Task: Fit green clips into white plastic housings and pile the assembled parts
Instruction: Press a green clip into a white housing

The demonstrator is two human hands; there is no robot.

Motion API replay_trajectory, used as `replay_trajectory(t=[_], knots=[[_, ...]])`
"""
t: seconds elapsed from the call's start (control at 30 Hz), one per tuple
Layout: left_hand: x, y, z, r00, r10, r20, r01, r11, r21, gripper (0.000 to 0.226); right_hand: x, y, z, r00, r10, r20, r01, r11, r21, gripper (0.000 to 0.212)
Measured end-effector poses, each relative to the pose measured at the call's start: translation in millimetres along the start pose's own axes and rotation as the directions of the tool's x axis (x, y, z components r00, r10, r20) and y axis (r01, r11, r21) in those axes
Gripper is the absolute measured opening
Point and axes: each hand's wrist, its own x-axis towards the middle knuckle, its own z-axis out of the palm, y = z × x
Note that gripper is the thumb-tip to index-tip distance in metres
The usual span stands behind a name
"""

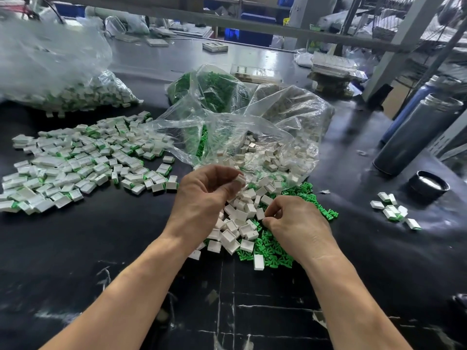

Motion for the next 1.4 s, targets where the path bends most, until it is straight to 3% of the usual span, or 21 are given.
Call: replay_trajectory(t=[0.3,0.37,0.43,0.5,0.6,0.7,0.8,1.13,1.3,1.4], knots=[[0,-3,-1,1.000,0.004,0.025,-0.005,0.998,0.056,0.012,2,-4,0,0.999,-0.051,0.011,0.051,0.998,-0.029,0.013],[1,-5,0,1.000,0.008,0.025,-0.010,0.998,0.070,0.012,4,-1,2,0.998,-0.061,-0.013,0.062,0.998,0.021,0.014],[1,-5,-1,1.000,0.010,0.025,-0.012,0.997,0.074,0.012,5,3,4,0.994,-0.075,-0.074,0.088,0.980,0.180,0.014],[1,-6,-1,1.000,0.005,0.026,-0.007,0.997,0.071,0.012,4,4,6,0.985,-0.081,-0.154,0.140,0.891,0.431,0.013],[2,-8,-1,0.999,-0.015,0.052,0.010,0.996,0.091,0.012,4,0,7,0.974,-0.067,-0.216,0.206,0.659,0.724,0.009],[2,-10,1,0.997,-0.019,0.072,0.011,0.995,0.103,0.012,3,-4,8,0.971,-0.105,-0.215,0.238,0.498,0.833,0.008],[2,-11,3,0.996,-0.010,0.085,0.001,0.995,0.101,0.012,2,-5,10,0.962,-0.135,-0.237,0.272,0.425,0.864,0.012],[1,-9,2,0.992,0.009,0.127,-0.018,0.998,0.064,0.010,-1,-7,15,0.924,-0.193,-0.330,0.382,0.483,0.788,0.006],[1,-9,0,0.988,0.017,0.151,-0.027,0.997,0.066,0.010,-2,-5,16,0.897,-0.204,-0.393,0.430,0.607,0.668,0.006],[0,-9,-1,0.988,0.005,0.155,-0.015,0.998,0.065,0.010,-3,-6,15,0.890,-0.205,-0.408,0.440,0.622,0.647,0.006]])
